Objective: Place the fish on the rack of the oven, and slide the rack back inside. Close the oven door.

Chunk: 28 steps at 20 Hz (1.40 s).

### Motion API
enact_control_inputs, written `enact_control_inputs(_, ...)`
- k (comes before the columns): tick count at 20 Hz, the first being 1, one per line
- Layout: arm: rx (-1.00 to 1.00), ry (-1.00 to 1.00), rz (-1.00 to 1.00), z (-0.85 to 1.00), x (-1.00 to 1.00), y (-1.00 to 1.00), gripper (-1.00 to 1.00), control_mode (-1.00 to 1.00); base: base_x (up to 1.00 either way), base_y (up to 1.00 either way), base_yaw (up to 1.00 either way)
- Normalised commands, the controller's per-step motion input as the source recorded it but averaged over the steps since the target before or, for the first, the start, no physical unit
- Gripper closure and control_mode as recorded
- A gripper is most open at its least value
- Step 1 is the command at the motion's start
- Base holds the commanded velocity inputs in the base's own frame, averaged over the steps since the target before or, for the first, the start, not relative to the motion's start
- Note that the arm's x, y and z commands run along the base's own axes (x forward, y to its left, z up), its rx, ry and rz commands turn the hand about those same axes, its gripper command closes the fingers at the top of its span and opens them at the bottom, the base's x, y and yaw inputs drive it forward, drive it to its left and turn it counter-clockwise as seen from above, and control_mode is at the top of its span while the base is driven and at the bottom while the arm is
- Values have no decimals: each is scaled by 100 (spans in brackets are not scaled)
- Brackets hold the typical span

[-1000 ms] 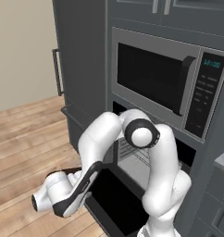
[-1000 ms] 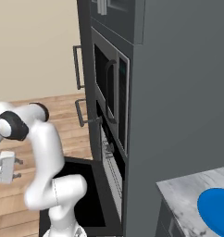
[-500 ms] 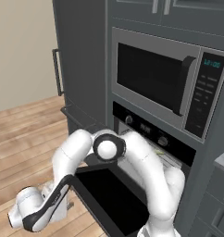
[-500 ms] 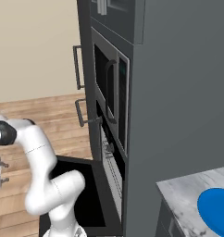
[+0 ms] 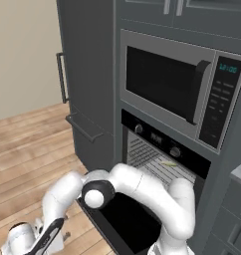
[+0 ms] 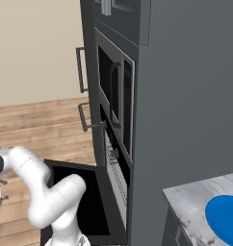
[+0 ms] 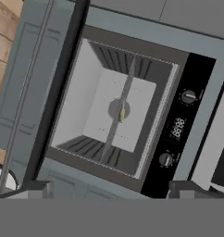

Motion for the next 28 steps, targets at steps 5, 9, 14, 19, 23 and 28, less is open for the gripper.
enact_control_inputs(5,-3,2,0,-91,60,1,-100,-100,0,0,0)
enact_control_inputs(9,-3,0,0,-94,50,0,-100,-100,0,0,0)
enact_control_inputs(14,-4,-1,0,-84,42,0,-100,-100,0,0,0)
enact_control_inputs(19,-2,-6,0,-64,42,0,-100,-100,0,0,0)
enact_control_inputs(23,-4,-12,0,-50,46,0,-100,-100,0,0,0)
enact_control_inputs(28,-14,-16,-1,-48,29,0,-100,-100,0,0,0)
